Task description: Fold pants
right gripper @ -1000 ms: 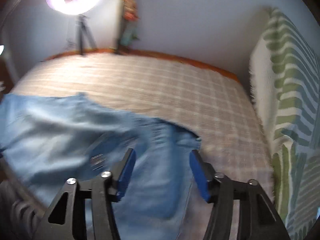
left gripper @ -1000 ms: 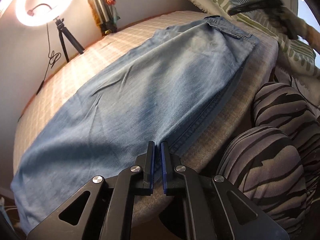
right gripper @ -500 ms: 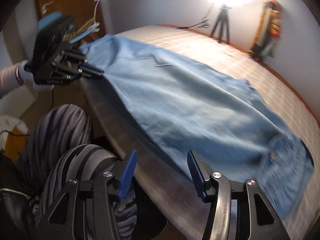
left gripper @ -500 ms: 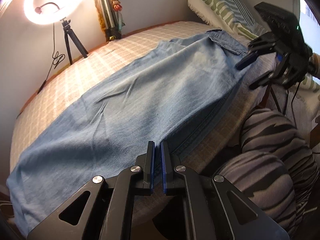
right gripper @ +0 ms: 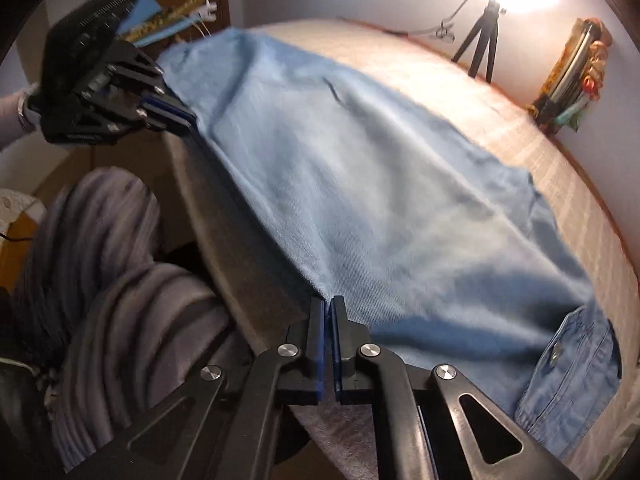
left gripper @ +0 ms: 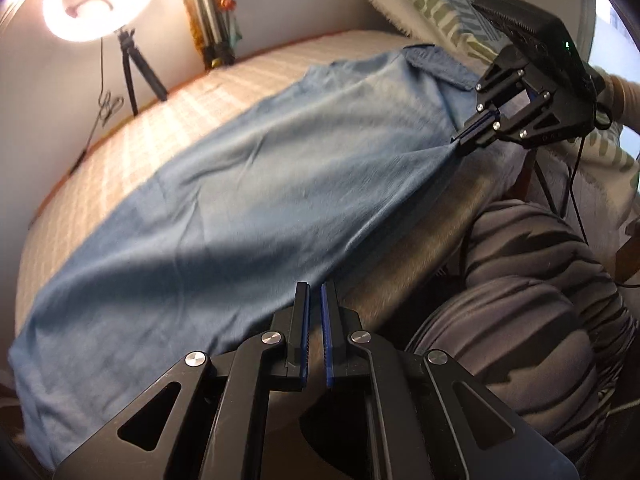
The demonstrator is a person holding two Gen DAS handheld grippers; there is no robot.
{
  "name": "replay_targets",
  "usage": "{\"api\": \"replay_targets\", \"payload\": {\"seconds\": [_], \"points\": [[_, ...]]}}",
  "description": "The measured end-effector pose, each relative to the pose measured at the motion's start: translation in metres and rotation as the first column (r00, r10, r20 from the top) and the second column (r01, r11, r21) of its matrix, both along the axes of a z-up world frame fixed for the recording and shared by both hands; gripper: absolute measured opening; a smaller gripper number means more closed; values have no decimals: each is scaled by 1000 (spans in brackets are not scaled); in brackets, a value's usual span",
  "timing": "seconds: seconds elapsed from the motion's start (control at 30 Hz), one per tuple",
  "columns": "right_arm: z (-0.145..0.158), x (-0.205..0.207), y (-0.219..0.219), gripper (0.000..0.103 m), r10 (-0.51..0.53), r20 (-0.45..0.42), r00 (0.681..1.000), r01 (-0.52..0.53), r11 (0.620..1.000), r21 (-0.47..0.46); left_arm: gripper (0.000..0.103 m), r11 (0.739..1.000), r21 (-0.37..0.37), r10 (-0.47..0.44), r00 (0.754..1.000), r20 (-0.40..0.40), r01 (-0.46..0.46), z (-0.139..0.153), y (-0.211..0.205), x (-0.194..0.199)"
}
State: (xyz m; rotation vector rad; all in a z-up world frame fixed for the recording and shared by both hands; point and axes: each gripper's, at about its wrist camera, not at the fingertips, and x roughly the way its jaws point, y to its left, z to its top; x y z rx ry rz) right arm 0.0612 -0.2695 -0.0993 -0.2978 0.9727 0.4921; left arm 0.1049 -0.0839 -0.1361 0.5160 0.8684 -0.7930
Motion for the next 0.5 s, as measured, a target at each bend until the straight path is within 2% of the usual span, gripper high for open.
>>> {"api": "replay_targets", "payload": {"seconds": [0.03,0.07,0.1,0.13,0.23,0.33,0.4,0.5], "points": [[-4,2,0,8,0,-21,1000,1,1000,11,4,1000,-18,17,1000,-18,-17,2,4,2],[-6,6,0,8,2,-38,999,-1,1000,26,4,999,-31,31,999,-25,-32,6,6,4],[-3,6,-2,17,1,-38,999,1,999,40,5,997,-57,45,999,-24,-46,14,10,6],[1,6,-4,30,6,-40,999,-3,998,61,6,996,-74,50,999,-16,-51,20,11,6],[28,5,-23,50,6,12,1000,-8,990,141,11,992,-110,69,998,13,-67,35,11,16],[52,29,-58,54,-96,62,993,81,975,206,11,989,-119,90,995,33,-85,36,4,33],[62,53,-89,54,-185,68,980,162,951,264,11,988,-124,94,995,29,-90,30,-2,41],[59,98,-128,57,-303,68,951,278,928,246,11,991,-94,94,995,41,-90,17,-7,45]]}}
